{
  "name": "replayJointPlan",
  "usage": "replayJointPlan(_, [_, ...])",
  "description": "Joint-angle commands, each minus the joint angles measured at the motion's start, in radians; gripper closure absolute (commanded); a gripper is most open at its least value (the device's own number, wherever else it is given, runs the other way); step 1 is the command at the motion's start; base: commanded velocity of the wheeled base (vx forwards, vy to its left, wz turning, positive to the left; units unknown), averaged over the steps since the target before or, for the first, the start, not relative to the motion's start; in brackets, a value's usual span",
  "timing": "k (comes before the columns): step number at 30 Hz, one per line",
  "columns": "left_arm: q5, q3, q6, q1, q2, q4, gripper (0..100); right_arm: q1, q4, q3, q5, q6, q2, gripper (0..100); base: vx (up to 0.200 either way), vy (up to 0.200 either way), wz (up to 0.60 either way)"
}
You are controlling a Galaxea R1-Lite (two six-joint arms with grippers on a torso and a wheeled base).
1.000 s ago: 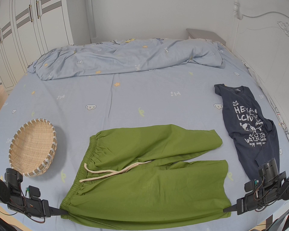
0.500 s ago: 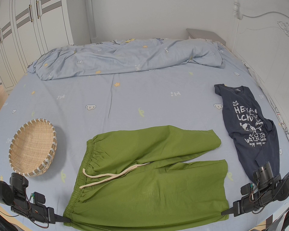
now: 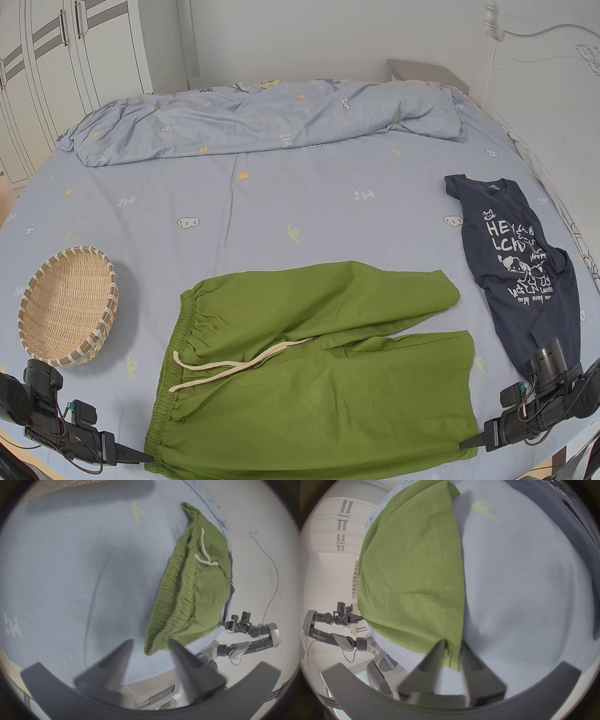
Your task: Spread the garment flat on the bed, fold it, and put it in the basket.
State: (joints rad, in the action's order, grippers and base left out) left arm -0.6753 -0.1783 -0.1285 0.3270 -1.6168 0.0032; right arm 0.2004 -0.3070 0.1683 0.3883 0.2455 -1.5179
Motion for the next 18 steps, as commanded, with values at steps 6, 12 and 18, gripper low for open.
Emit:
replayJointPlan(6, [-0.01, -0.003, 0.004, 0.004, 0.02, 0.001, 0, 0.002, -0.001, -0.001, 0.007, 0.003, 0.012, 0, 0.0, 0.0, 0.0])
replayJointPlan(12, [-0.035, -0.081, 0.018, 0.023, 0.169, 0.029, 0, -0.044, 0.009, 0.031, 0.004, -0.008, 0.165, 0, 0.0, 0.0, 0.0])
replayJointPlan(18, [-0.038, -0.346, 0.181, -0.063, 0.198, 0.166, 0, -0.113, 0.095, 0.194, 0.004, -0.025, 0.196, 0, 0.0, 0.0, 0.0])
